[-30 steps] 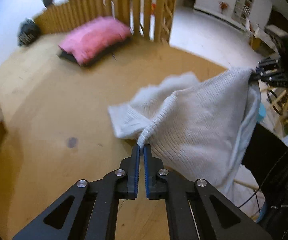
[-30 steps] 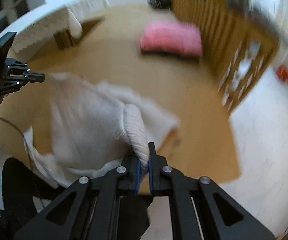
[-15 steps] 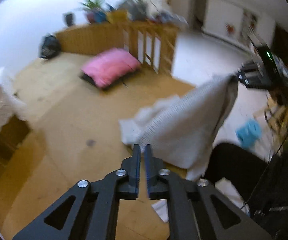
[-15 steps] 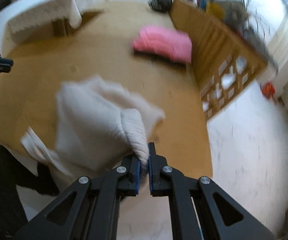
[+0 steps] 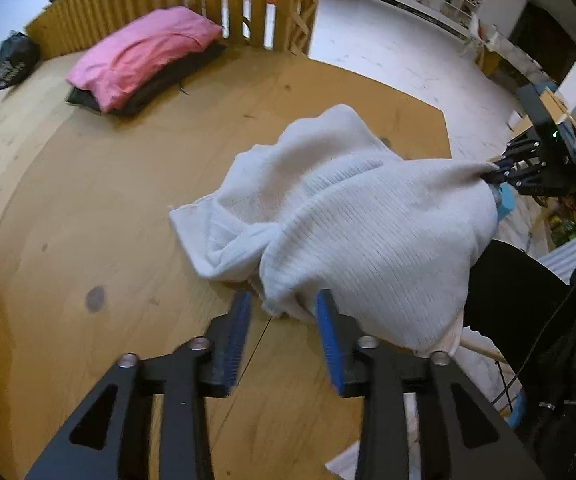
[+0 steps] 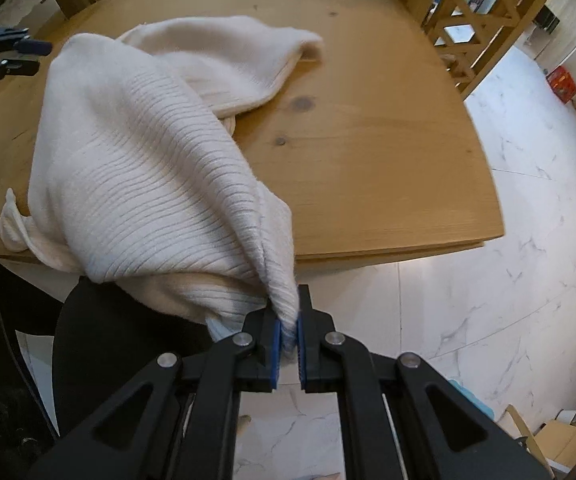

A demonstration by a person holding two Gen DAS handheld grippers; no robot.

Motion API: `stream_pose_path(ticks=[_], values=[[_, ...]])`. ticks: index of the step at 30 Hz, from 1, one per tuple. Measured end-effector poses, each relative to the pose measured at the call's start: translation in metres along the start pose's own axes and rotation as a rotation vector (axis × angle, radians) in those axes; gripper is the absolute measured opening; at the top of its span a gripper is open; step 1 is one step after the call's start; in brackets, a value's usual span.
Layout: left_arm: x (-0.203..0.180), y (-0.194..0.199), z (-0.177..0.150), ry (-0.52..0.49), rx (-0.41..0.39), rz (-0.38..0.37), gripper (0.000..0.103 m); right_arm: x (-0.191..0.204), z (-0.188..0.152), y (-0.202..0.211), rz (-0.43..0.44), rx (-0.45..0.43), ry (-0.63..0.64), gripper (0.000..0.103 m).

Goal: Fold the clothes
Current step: 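Lift the sweater high with both grippers and shake it open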

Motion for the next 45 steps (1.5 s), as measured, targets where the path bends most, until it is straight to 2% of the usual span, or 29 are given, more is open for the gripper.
stream_pose_path(ticks=[7,10,12,17,22,24,27,28,33,35,39,43,45], values=[[0.012,-0.039,0.009,0.004,0.05,-0.061,0.04,0.004,0.006,-0.008,0.015,0.009,0.01,0.006],[0.009,-0.05,0.011,0.004,0.055,-0.069,0.033,0.002,0.003,-0.006,0.016,0.011,-0.024,0.006],[0.005,-0.055,0.011,0.018,0.053,-0.097,0.014,-0.001,0.001,-0.003,0.027,0.005,-0.045,0.006],[-0.011,-0.048,0.009,-0.014,0.021,-0.041,0.01,-0.002,-0.004,0.007,0.016,-0.029,-0.054,0.006],[-0.018,-0.002,0.002,0.046,-0.096,0.037,0.009,0.0,0.003,0.041,-0.034,-0.143,-0.037,0.006],[-0.016,0.03,0.0,0.084,-0.145,0.077,0.009,0.003,0.022,0.07,-0.052,-0.221,-0.027,0.006],[-0.017,0.085,-0.001,0.103,-0.213,0.165,0.009,0.022,0.045,0.14,-0.079,-0.381,0.009,0.006],[-0.017,0.111,0.001,0.106,-0.247,0.213,0.009,0.033,0.055,0.174,-0.097,-0.468,0.034,0.006],[-0.022,0.26,0.006,0.145,-0.433,0.45,0.009,0.082,0.098,0.318,-0.141,-0.778,0.135,0.006],[-0.03,0.323,0.003,0.149,-0.493,0.549,0.009,0.098,0.105,0.364,-0.145,-0.853,0.161,0.006],[-0.054,0.433,-0.005,0.168,-0.542,0.746,0.009,0.132,0.106,0.457,-0.179,-1.024,0.209,0.006],[-0.092,0.505,-0.017,0.147,-0.594,0.909,0.009,0.158,0.095,0.523,-0.145,-1.12,0.231,0.006],[-0.108,0.537,-0.028,0.149,-0.626,0.967,0.009,0.173,0.086,0.541,-0.145,-1.159,0.261,0.006]])
Point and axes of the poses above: each gripper's, at about its wrist camera, not at the fingertips, and y roughly against the way its jaws point, x to its left, z to its top, the point moved 2 cm from there along -y, roughly the way its jaws point, and after that the axes turned 9 degrees about -y, right-handed, at the moved point
